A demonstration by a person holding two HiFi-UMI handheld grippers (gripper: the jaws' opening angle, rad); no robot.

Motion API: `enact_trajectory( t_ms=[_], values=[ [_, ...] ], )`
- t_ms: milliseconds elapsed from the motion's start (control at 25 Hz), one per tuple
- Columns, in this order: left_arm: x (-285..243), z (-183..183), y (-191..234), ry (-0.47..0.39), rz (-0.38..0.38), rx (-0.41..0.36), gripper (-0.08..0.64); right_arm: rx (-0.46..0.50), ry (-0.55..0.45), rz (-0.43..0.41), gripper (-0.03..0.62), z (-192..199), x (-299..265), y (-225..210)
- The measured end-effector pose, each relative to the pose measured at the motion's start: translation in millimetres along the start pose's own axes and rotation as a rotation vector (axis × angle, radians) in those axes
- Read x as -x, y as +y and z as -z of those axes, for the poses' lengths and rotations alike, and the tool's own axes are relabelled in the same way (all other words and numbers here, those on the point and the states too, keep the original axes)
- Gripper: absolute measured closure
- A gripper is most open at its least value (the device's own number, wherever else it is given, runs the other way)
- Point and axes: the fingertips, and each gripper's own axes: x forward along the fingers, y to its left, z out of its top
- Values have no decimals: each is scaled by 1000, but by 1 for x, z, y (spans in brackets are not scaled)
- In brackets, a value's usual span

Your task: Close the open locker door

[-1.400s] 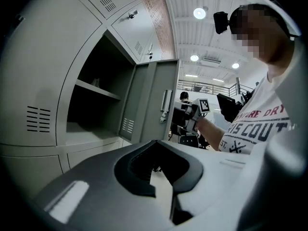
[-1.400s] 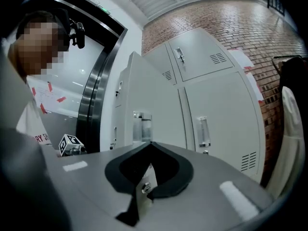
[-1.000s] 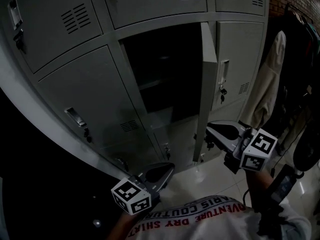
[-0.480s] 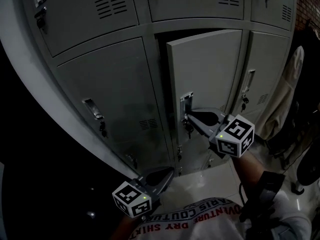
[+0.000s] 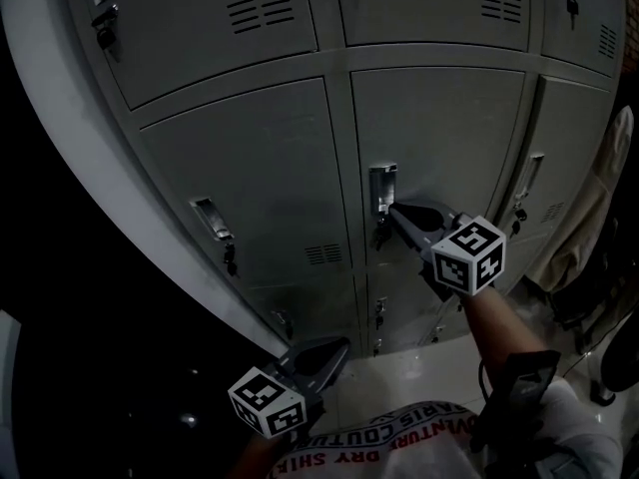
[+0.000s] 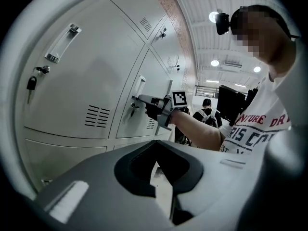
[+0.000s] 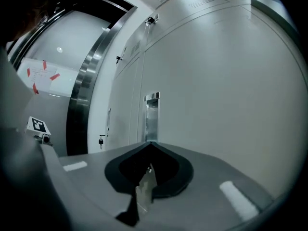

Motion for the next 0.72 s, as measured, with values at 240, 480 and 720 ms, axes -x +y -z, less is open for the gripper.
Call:
enact_trajectory(
  t_ms=[240, 480, 720],
  values=[
    [3, -2, 3, 2, -17, -10, 557, -9, -17, 5, 597, -1, -1, -1],
    [4, -1, -3, 4, -39, -31, 557, 63, 25, -117, 597, 9, 27, 42],
    [10, 6, -39, 6, -39, -48, 557, 77, 137, -263, 597, 39, 98, 119]
  ],
)
